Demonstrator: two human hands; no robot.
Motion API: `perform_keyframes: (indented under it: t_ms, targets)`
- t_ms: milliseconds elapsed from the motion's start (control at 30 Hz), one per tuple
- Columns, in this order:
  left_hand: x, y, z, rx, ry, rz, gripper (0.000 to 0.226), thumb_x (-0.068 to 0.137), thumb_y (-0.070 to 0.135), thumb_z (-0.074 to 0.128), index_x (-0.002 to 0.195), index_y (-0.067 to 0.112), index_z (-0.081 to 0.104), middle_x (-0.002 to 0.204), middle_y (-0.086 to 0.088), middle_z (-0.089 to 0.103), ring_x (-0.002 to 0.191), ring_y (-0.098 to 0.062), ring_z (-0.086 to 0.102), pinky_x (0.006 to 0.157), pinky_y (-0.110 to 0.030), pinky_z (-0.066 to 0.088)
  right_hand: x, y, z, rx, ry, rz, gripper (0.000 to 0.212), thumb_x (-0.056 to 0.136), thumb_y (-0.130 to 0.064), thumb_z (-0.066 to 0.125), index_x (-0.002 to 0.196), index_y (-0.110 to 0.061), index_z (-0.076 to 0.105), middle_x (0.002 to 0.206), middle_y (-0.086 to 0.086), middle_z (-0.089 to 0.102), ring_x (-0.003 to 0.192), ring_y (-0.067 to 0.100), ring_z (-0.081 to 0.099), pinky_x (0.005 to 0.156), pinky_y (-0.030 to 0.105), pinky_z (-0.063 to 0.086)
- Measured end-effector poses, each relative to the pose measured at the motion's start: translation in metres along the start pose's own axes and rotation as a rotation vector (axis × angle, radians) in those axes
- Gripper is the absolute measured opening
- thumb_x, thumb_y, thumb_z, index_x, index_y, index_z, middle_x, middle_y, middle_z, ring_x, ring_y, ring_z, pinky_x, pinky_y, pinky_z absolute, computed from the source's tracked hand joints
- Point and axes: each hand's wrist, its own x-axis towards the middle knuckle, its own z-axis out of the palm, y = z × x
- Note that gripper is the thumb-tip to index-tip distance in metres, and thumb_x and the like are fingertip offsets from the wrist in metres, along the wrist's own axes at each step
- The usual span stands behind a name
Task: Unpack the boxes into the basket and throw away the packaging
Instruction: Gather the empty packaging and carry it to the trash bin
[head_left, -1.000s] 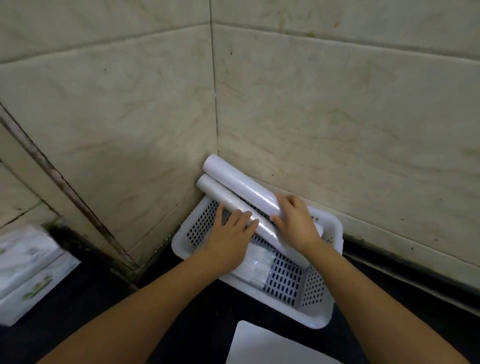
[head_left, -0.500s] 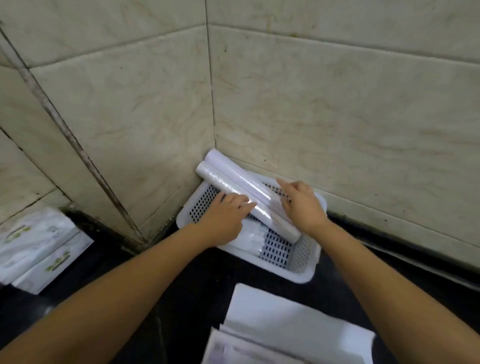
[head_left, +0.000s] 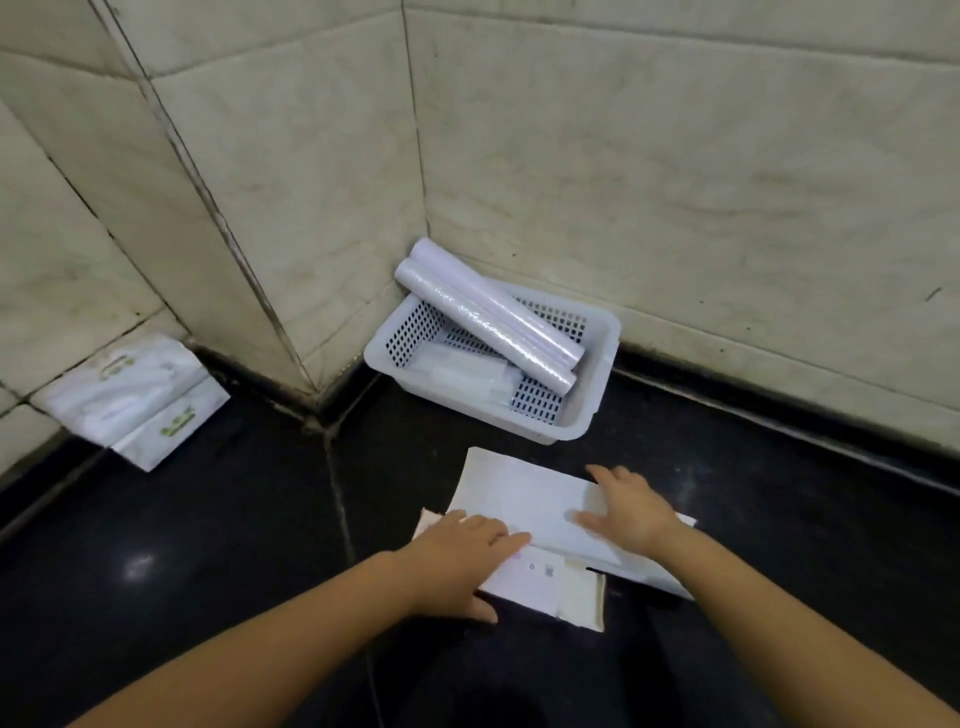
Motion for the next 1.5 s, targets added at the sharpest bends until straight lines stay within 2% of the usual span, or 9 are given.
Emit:
perform_keyframes:
  t_ms: [167, 367, 433, 533, 667, 800, 900, 1200, 1500]
  targets:
    - [-0.004, 0.006, 0.015, 0.048, 0.094, -0.059, 0.063, 0.085, 0.033, 0.055, 0.139, 0.021, 0.025, 0.140, -0.008, 0.040, 0.127, -0.028, 0.039, 0.111, -0.042, 0.024, -0.007, -0.016, -0.004, -0.043, -0.127, -0.045, 0.035, 0.084, -0.029, 0.056, 0.116, -0.015, 0.056, 0.115, 0.007, 0.063, 0.102, 0.024, 0.060, 0.076, 0.032, 0.047]
    - [-0.027, 0.006, 0.005, 0.012, 0.156, -0.113, 0.059, 0.083, 0.043, 0.054, 0.134, 0.025, 0.030, 0.132, -0.001, 0.045, 0.118, -0.023, 0.046, 0.099, -0.040, 0.036, -0.063, 0.002, -0.074, 0.063, -0.198, -0.167, 0.022, 0.082, -0.020, 0.051, 0.075, -0.024, 0.071, 0.083, 0.001, 0.071, 0.084, 0.019, 0.068, 0.071, 0.027, 0.050]
    - [-0.037, 0.001, -0.008, -0.017, 0.214, -0.141, 0.061, 0.081, 0.048, 0.054, 0.133, 0.028, 0.031, 0.129, 0.002, 0.047, 0.117, -0.021, 0.048, 0.098, -0.039, 0.038, -0.089, 0.017, -0.101, 0.213, -0.131, -0.198, 0.031, 0.082, -0.015, 0.049, 0.070, -0.030, 0.073, 0.072, 0.000, 0.067, 0.068, 0.017, 0.063, 0.066, 0.029, 0.048]
    - [-0.054, -0.005, -0.038, -0.157, 0.355, -0.179, 0.056, 0.074, 0.066, 0.053, 0.120, 0.039, 0.039, 0.116, 0.011, 0.054, 0.105, -0.013, 0.053, 0.088, -0.036, 0.045, -0.125, 0.041, -0.123, 0.628, 0.058, -0.155, 0.038, 0.086, -0.003, 0.045, 0.098, -0.024, 0.075, 0.066, 0.005, 0.066, 0.044, 0.011, 0.054, 0.042, 0.018, 0.039]
    - [-0.066, 0.002, -0.068, -0.464, 0.547, -0.168, 0.063, 0.072, 0.052, 0.064, 0.127, 0.035, 0.040, 0.120, 0.012, 0.054, 0.103, -0.009, 0.054, 0.080, -0.029, 0.047, -0.176, 0.058, -0.110, 1.086, 0.413, -0.008, 0.039, 0.088, 0.002, 0.040, 0.104, -0.017, 0.070, 0.074, 0.004, 0.072, 0.046, 0.008, 0.063, 0.039, 0.016, 0.048]
    - [-0.053, 0.044, -0.084, -0.625, 0.606, -0.146, 0.075, 0.076, 0.048, 0.067, 0.137, 0.025, 0.031, 0.119, 0.011, 0.045, 0.101, -0.005, 0.044, 0.076, -0.022, 0.038, -0.239, 0.071, -0.071, 1.183, 0.631, 0.066, 0.047, 0.082, 0.006, 0.036, 0.101, -0.020, 0.070, 0.078, 0.005, 0.073, 0.056, 0.016, 0.071, 0.042, 0.019, 0.051]
    - [-0.037, 0.098, -0.088, -0.642, 0.558, -0.043, 0.071, 0.078, 0.044, 0.067, 0.136, 0.023, 0.032, 0.131, 0.001, 0.048, 0.108, -0.012, 0.046, 0.085, -0.030, 0.038, -0.293, 0.092, -0.038, 1.217, 0.717, 0.137, 0.046, 0.081, 0.004, 0.039, 0.100, -0.023, 0.070, 0.073, 0.003, 0.075, 0.058, 0.019, 0.073, 0.041, 0.021, 0.051]
    - [0.009, 0.322, -0.073, -0.474, 0.367, 0.302, 0.059, 0.078, 0.037, 0.068, 0.125, 0.016, 0.041, 0.109, 0.000, 0.055, 0.086, -0.016, 0.055, 0.060, -0.025, 0.040, -0.535, 0.202, 0.076, 1.340, 1.219, 0.574, 0.048, 0.080, 0.007, 0.034, 0.100, -0.020, 0.069, 0.068, 0.003, 0.073, 0.048, 0.016, 0.069, 0.039, 0.019, 0.049]
    - [-0.054, 0.664, 0.038, -0.408, 0.016, 0.811, 0.054, 0.079, 0.036, 0.068, 0.123, 0.016, 0.041, 0.108, 0.000, 0.055, 0.091, -0.018, 0.056, 0.064, -0.028, 0.043, -0.852, 0.215, 0.262, 1.293, 1.533, 1.134, 0.052, 0.081, 0.007, 0.031, 0.105, -0.020, 0.068, 0.074, 0.005, 0.071, 0.049, 0.017, 0.070, 0.041, 0.018, 0.051]
